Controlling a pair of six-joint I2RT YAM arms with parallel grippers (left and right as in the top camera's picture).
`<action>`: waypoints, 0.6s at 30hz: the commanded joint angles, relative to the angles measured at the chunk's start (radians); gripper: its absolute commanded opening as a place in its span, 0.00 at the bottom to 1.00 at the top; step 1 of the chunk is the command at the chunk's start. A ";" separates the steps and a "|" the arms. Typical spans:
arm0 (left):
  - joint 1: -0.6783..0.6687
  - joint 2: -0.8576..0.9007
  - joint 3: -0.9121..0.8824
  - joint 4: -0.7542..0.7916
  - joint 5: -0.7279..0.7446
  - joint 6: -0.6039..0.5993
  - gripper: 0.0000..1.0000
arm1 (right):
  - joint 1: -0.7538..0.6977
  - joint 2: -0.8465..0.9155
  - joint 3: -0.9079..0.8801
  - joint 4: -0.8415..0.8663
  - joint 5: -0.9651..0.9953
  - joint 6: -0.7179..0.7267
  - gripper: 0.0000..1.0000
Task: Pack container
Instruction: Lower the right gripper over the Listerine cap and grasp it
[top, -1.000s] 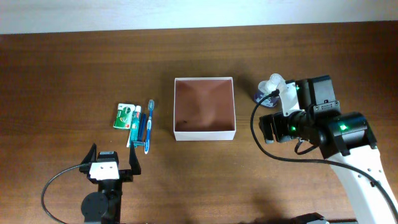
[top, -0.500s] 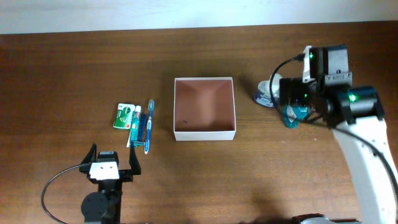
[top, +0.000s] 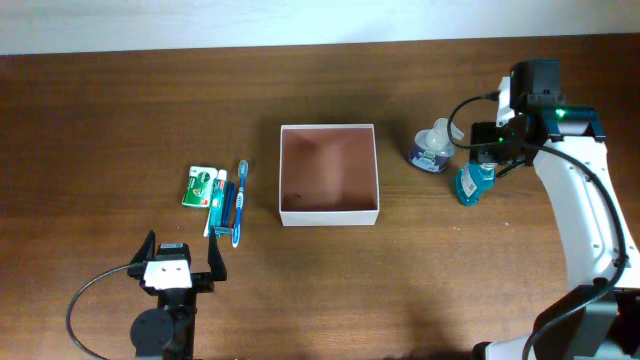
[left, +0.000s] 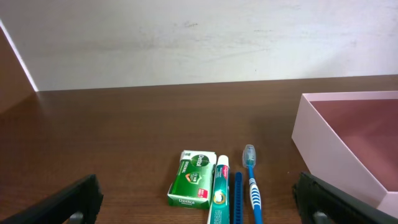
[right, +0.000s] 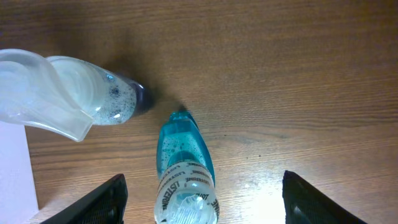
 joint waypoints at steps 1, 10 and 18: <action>-0.004 -0.005 -0.008 0.000 0.011 0.016 0.99 | -0.006 0.013 0.011 0.003 -0.042 -0.027 0.72; -0.004 -0.005 -0.008 0.000 0.011 0.016 0.99 | -0.006 0.042 0.011 -0.005 -0.097 -0.089 0.57; -0.004 -0.005 -0.008 0.000 0.011 0.016 0.99 | -0.006 0.076 0.011 -0.009 -0.096 -0.089 0.57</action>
